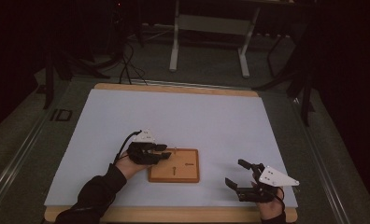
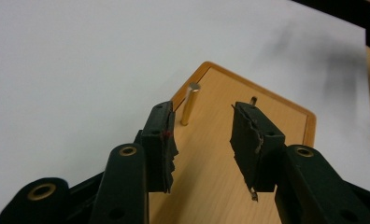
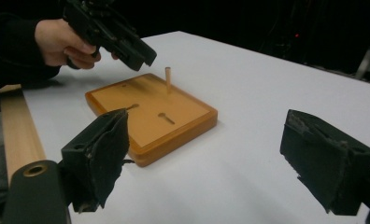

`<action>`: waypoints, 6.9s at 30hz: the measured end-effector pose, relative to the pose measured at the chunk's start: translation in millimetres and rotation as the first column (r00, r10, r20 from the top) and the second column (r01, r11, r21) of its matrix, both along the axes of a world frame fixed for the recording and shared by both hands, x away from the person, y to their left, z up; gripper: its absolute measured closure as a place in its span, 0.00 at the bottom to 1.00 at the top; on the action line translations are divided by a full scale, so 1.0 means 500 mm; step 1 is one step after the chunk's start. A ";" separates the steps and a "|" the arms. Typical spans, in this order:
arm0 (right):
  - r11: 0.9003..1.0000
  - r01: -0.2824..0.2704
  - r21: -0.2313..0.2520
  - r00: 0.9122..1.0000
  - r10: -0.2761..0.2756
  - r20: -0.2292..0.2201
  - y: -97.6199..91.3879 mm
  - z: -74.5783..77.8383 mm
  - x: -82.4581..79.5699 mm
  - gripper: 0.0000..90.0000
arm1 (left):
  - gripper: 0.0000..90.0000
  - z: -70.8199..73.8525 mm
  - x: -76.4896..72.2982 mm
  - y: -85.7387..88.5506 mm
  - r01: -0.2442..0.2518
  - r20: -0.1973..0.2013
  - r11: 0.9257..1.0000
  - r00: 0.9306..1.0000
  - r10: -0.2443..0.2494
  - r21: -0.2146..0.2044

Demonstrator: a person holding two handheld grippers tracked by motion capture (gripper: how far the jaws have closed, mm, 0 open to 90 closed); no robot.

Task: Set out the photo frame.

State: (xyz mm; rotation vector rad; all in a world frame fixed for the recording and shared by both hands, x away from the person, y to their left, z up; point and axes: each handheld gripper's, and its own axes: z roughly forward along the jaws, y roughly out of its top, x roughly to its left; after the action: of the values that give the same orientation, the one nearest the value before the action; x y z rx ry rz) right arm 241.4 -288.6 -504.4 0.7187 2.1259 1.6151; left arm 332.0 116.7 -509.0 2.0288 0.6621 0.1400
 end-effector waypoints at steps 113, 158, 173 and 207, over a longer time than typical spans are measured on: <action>0.547 0.172 -0.819 0.733 0.484 0.477 0.258 -0.096 -0.029 0.73 | 0.93 -0.003 0.114 -0.066 0.067 -0.200 0.993 0.979 -0.047 0.095; 0.560 -0.087 -0.824 0.823 0.507 0.257 0.256 0.021 0.044 0.75 | 0.10 0.042 0.028 0.113 -0.057 0.047 0.998 0.997 0.055 0.037; 0.557 -0.200 -0.806 0.849 0.509 0.141 0.252 0.068 0.094 0.76 | 0.10 0.017 -0.009 0.161 -0.126 0.055 0.992 0.991 0.125 0.009; 0.679 -0.376 -0.631 0.910 0.399 -0.113 0.247 0.143 0.300 0.74 | 0.10 -0.030 -0.018 0.156 -0.136 0.015 0.991 0.991 0.136 -0.013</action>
State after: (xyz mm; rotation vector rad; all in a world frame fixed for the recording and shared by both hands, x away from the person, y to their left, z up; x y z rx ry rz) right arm 391.3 -164.9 -432.9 0.0015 2.6947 0.8979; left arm 322.8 195.0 -524.0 1.9689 0.7893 0.2312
